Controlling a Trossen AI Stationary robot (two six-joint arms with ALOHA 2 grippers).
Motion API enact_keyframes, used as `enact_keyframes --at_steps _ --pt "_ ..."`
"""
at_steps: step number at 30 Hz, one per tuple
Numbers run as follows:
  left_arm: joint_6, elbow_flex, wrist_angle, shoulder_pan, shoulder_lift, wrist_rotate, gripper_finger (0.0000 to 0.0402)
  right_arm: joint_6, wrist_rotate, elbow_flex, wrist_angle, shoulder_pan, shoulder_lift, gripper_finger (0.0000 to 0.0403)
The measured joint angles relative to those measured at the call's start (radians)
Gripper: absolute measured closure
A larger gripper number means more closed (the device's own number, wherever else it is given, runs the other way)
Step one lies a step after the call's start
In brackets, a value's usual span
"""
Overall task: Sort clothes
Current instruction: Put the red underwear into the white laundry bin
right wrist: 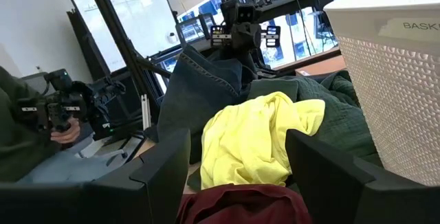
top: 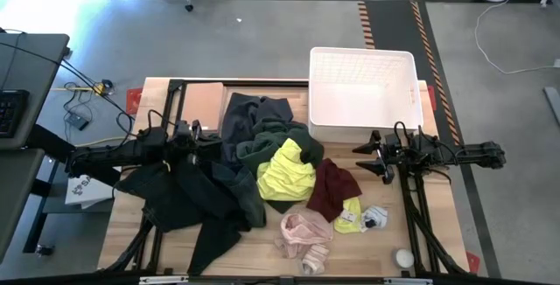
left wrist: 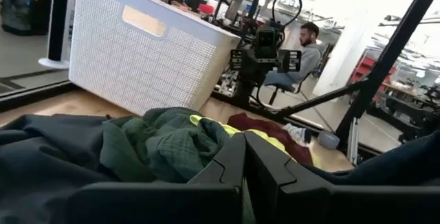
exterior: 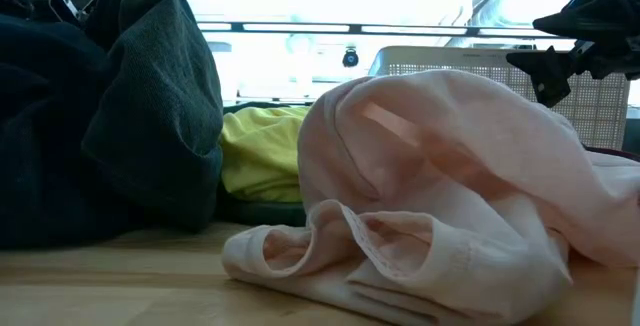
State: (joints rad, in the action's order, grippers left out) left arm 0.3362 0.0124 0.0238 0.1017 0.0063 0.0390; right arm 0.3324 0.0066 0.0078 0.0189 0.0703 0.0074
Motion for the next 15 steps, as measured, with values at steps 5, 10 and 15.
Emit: enact_keyframes --at_steps 5,10,15 --pt "0.015 0.0 0.058 0.0 0.0 0.032 0.0398 0.0 0.0 0.0 0.0 0.0 0.0 0.0165" --pt "-0.021 0.0 0.169 0.0 0.0 0.026 0.0398 0.0 0.0 0.0 0.0 0.0 0.0 0.0165" --pt "-0.085 0.021 0.293 0.0 0.063 0.068 0.0399 0.0 0.0 0.0 0.0 0.0 0.0 0.0165"
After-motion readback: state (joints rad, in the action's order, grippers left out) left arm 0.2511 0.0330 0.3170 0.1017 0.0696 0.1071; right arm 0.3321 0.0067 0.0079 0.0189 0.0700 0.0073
